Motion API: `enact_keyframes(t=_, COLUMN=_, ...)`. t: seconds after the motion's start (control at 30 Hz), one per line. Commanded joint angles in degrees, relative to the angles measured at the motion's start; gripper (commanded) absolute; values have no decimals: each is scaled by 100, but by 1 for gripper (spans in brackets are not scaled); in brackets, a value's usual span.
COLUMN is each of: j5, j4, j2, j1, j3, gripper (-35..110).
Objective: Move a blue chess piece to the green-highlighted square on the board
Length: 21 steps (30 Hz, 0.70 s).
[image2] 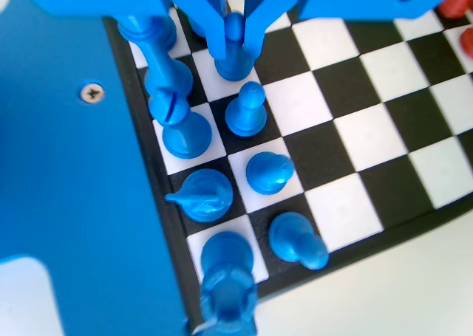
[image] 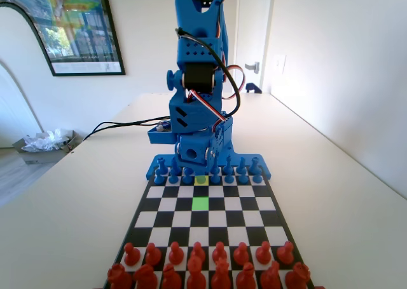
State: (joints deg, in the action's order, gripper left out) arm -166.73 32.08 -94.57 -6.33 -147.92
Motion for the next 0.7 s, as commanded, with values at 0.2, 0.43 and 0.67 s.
enact_keyframes(t=0.2, j5=-448, j4=79, j2=-158, j1=-35, j3=-79, gripper=2)
enact_keyframes(t=0.43, j5=-246, j4=1222, j2=-211, j1=-53, j3=694, gripper=2)
enact_keyframes(t=0.67, j5=272, j4=2180, j2=44, j1=88, j3=1819, gripper=2)
